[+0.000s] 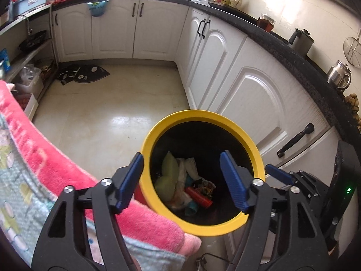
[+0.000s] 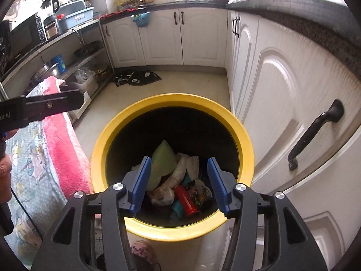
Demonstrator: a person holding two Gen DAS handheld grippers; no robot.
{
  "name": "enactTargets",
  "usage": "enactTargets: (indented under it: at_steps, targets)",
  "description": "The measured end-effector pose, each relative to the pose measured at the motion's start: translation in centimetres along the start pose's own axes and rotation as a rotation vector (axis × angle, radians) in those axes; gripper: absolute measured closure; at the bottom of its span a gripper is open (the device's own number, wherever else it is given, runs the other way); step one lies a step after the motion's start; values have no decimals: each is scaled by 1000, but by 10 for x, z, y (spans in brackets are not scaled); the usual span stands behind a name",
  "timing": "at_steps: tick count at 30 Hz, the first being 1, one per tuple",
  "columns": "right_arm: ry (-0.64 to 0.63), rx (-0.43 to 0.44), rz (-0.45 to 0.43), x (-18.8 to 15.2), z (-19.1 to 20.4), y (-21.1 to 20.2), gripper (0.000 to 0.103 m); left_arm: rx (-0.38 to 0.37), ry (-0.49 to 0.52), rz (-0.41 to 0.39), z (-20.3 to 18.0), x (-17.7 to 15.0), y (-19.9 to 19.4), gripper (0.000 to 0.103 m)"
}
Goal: Collect trash
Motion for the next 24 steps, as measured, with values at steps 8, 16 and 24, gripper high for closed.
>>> enactTargets:
  at_steps: [8,16,24]
  targets:
    - [-9,-14,-47,2,12,-22,35,26,-6,-30,7,-7,-34,13]
    - [-23,-41,-87,-4,29,-45,20,64,-11,-73,14,-16,-67,11]
    - [-18,-48,-146,-5,41,-74,10,107,-26,-124,26,-32,-105,11]
Point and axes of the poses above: each gripper's, at about its wrist camera, not at the fingertips, and y roughly the way its jaws point, z to its left, x to its top, the point moved 4 cm from there along y, roughly the way its jaws point, and after that the axes turned 1 degree about -y, right-handed, at the moved point
